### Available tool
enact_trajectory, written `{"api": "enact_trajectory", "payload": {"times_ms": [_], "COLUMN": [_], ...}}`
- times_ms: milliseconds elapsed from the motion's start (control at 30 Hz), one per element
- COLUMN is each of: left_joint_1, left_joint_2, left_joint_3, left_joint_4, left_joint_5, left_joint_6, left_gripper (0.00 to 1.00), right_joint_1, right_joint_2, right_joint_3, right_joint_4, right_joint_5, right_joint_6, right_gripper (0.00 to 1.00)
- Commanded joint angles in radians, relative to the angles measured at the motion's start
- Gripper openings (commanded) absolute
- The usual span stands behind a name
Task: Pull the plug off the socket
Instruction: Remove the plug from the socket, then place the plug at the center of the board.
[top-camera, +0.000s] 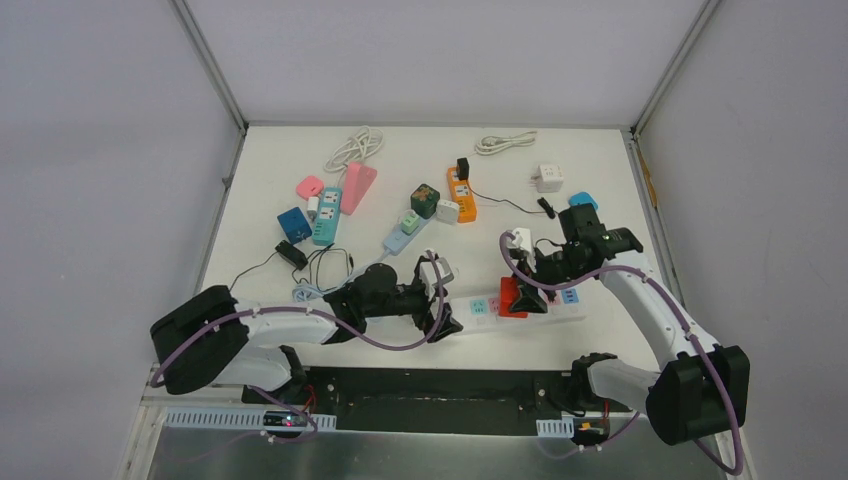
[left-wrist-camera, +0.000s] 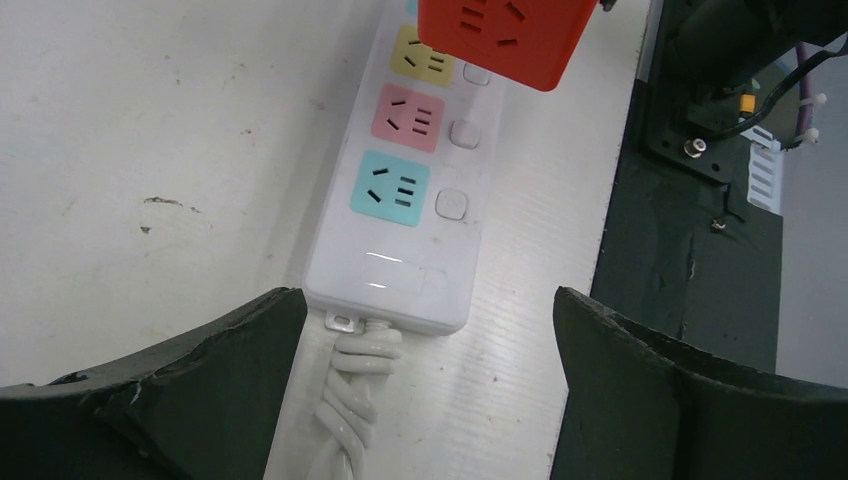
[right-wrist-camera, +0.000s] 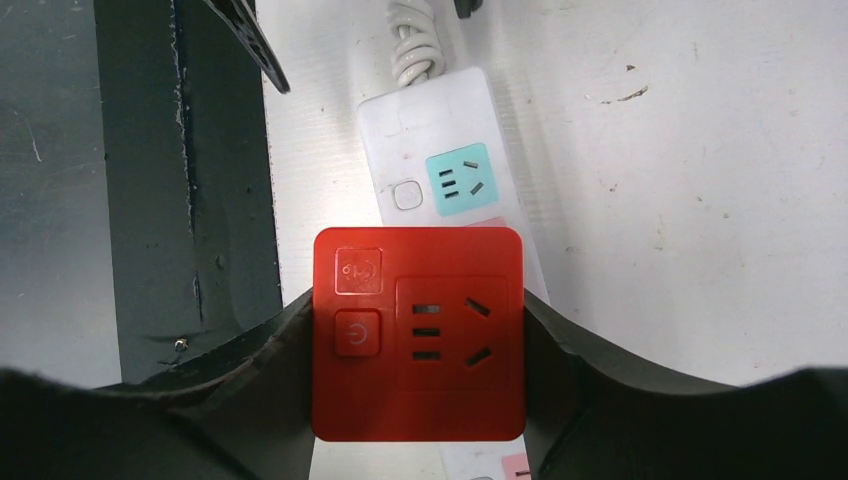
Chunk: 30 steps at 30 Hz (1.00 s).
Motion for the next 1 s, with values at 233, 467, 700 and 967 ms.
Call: {"api": "enact_trajectory", "payload": {"times_ms": [233, 467, 700, 967], "left_joint_1": [0.001, 0.0, -0.008, -0.103], "left_joint_2": [-0.243, -0.291, -0.366, -0.182], "left_joint_3": [-0.053, -0.113, -0.097, 0.082], "left_joint_4": [-0.05, 0.062, 0.047, 0.017], "left_joint_5": [-0.046, -0.147, -0.281, -0.432], "left_joint_6": [-0.106, -0.227, -0.157, -0.068], "left_gripper": [0.99, 0.99, 0.99, 0.99], "right_joint_1": [-0.004, -0.015, -0.094, -0.132], "right_joint_2": [0.016, 0.06, 0.088, 0.122], "right_joint_3": [0.052, 0.073, -0.008, -0.099], "right_joint_4": [-0.023, 0.032, 0.405, 0.796], "right_joint_5": [-0.099, -0.18, -0.312, -0.312], "right_joint_6": [-0.007, 0.138, 0.702, 0.702], "right_gripper": [0.0, 0.0, 0.0, 0.0]}}
